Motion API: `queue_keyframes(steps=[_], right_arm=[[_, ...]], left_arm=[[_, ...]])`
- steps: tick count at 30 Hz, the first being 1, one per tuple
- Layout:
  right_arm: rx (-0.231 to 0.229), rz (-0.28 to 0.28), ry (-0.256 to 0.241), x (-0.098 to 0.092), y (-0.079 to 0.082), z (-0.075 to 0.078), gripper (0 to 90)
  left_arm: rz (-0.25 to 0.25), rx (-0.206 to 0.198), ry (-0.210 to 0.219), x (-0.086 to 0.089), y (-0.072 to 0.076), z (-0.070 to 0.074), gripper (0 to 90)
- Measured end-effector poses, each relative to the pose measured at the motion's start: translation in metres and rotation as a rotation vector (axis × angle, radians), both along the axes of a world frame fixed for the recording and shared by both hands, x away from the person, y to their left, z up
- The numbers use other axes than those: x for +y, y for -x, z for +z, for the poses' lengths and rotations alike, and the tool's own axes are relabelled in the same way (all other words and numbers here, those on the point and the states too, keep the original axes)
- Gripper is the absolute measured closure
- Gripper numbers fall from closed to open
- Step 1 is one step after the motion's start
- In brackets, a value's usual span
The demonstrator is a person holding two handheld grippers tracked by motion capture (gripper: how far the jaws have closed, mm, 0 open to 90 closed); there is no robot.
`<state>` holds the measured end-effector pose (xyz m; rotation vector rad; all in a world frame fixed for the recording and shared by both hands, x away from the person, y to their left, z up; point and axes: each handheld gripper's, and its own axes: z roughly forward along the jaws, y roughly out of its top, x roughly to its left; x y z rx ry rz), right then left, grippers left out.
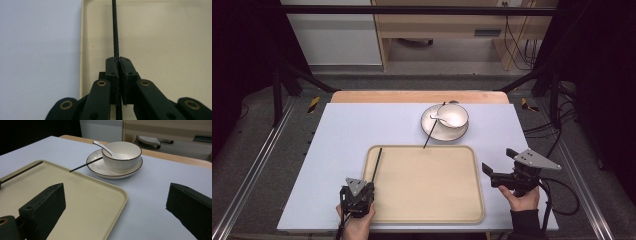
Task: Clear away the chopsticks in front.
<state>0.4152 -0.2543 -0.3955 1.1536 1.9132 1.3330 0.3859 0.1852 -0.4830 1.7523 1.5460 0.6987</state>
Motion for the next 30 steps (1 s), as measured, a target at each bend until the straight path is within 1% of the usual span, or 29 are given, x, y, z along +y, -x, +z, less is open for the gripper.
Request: queue_keyframes(steps=[7, 10, 13, 14, 15, 16, 17, 18, 19, 20, 21, 22, 23, 24, 25, 26, 27, 28, 29, 30], right_arm=[[-0.001, 0.002, 0.002, 0.0, 0.0, 0.0, 2.4], [-0.003, 0.0, -0.001, -0.001, 0.0, 0.0, 2.5], [-0.003, -0.002, -0.003, -0.001, 0.001, 0.001, 2.5], [-0.003, -0.002, -0.003, -0.001, 0.001, 0.001, 2.5], [-0.004, -0.003, -0.001, -0.002, 0.001, 0.001, 2.5], [-0.004, -0.003, -0.001, -0.002, 0.001, 0.001, 2.5], [-0.005, -0.003, -0.001, -0.002, 0.001, 0.001, 2.4], [-0.005, -0.003, -0.003, -0.002, 0.001, 0.001, 2.4], [-0.005, -0.003, -0.003, -0.002, 0.001, 0.001, 2.4], [-0.007, -0.004, -0.004, -0.003, 0.002, 0.002, 2.4], [-0.01, -0.005, -0.005, -0.003, 0.002, 0.002, 2.4], [-0.011, -0.006, -0.009, -0.003, 0.002, 0.003, 2.4], [-0.011, -0.007, -0.011, -0.004, 0.003, 0.003, 2.4], [-0.011, -0.007, -0.011, -0.004, 0.003, 0.003, 2.4], [-0.017, -0.008, -0.009, -0.005, 0.003, 0.004, 2.4], [-0.017, -0.009, -0.011, -0.005, 0.003, 0.004, 2.4], [-0.016, -0.009, -0.014, -0.005, 0.003, 0.004, 2.4], [-0.017, -0.01, -0.015, -0.005, 0.004, 0.004, 2.4], [-0.017, -0.01, -0.015, -0.005, 0.004, 0.004, 2.4], [-0.017, -0.012, -0.015, -0.006, 0.004, 0.005, 2.4]], left_arm=[[-0.011, 0.02, -0.015, 0.0, -0.002, 0.001, 84.6], [-0.011, 0.012, -0.005, 0.0, -0.003, 0.002, 79.5], [-0.023, -0.026, -0.003, 0.001, -0.003, 0.013, 73.7], [-0.023, -0.026, -0.003, 0.001, -0.003, 0.013, 70.9], [-0.037, -0.051, 0.003, 0.002, -0.005, 0.02, 67.9], [-0.037, -0.051, 0.003, 0.002, -0.005, 0.02, 66.0], [-0.048, -0.066, 0.008, 0.001, -0.006, 0.025, 66.0], [-0.06, -0.08, 0.014, 0.001, -0.007, 0.029, 61.0], [-0.073, -0.09, 0.017, 0.0, -0.008, 0.033, 61.0], [-0.108, -0.117, 0.037, -0.001, -0.011, 0.041, 56.2], [-0.124, -0.127, 0.04, -0.002, -0.013, 0.045, 54.3], [-0.124, -0.127, 0.04, -0.002, -0.013, 0.045, 52.2], [-0.156, -0.147, 0.061, -0.004, -0.017, 0.053, 49.9], [-0.156, -0.147, 0.061, -0.004, -0.017, 0.053, 47.7], [-0.197, -0.149, 0.074, -0.006, -0.021, 0.061, 45.5], [-0.197, -0.149, 0.074, -0.006, -0.021, 0.061, 44.5], [-0.213, -0.17, 0.055, -0.01, -0.025, 0.067, 43.1], [-0.213, -0.17, 0.055, -0.01, -0.025, 0.067, 42.0], [-0.225, -0.179, 0.051, -0.012, -0.027, 0.069, 42.0], [-0.256, -0.194, 0.046, -0.016, -0.032, 0.072, 40.0]])
